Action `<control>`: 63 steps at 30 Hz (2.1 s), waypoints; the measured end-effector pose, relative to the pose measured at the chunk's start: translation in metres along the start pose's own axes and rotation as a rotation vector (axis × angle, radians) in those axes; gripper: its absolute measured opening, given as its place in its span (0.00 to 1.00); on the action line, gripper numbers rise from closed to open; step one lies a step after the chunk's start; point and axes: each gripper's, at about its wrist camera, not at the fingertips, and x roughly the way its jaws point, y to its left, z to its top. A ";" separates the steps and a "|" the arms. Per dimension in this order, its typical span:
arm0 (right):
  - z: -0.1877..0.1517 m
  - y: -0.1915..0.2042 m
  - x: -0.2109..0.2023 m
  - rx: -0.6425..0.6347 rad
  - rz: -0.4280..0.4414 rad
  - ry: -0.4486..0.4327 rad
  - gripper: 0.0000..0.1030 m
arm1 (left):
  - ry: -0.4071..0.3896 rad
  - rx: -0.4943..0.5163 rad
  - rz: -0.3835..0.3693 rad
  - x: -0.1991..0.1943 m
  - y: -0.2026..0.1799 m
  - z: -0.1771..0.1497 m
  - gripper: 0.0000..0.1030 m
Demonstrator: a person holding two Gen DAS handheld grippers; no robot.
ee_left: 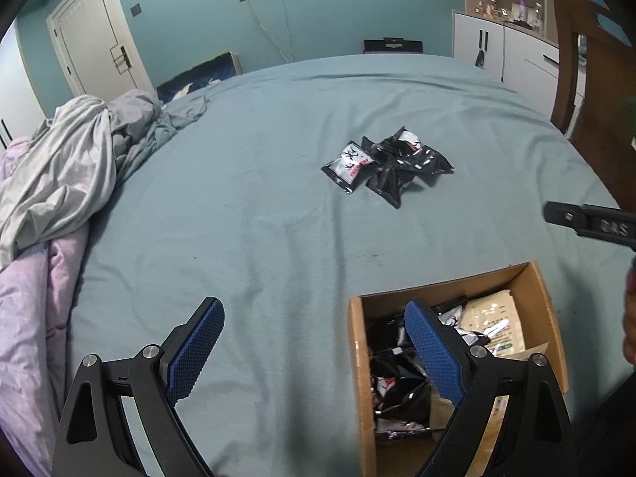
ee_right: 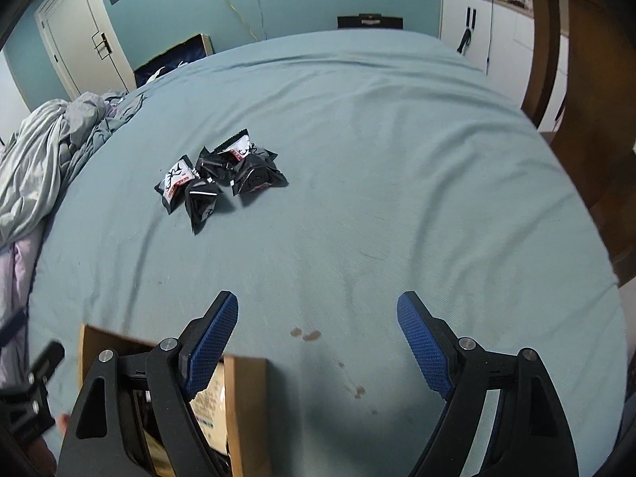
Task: Organize snacks
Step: 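Move the right gripper back toward the remaining snack pile, then grasp a black packet from the pile with the right gripper and lift it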
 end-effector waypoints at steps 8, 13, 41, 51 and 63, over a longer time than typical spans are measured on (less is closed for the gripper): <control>0.020 0.003 0.030 -0.006 0.014 -0.006 0.80 | -0.005 -0.026 0.009 0.005 -0.002 0.008 0.91; 0.033 0.007 0.055 -0.028 0.037 -0.002 0.80 | 0.033 -0.031 -0.031 0.017 -0.003 0.010 0.91; 0.083 0.065 0.201 -0.324 0.075 -0.023 0.45 | 0.097 -0.098 -0.131 0.044 0.008 0.017 0.91; 0.064 0.032 0.117 -0.230 0.094 -0.056 0.43 | 0.062 -0.089 -0.050 0.037 0.010 0.012 0.91; -0.026 0.021 -0.023 -0.164 0.183 -0.107 0.43 | 0.016 -0.071 -0.038 0.010 0.011 0.009 0.91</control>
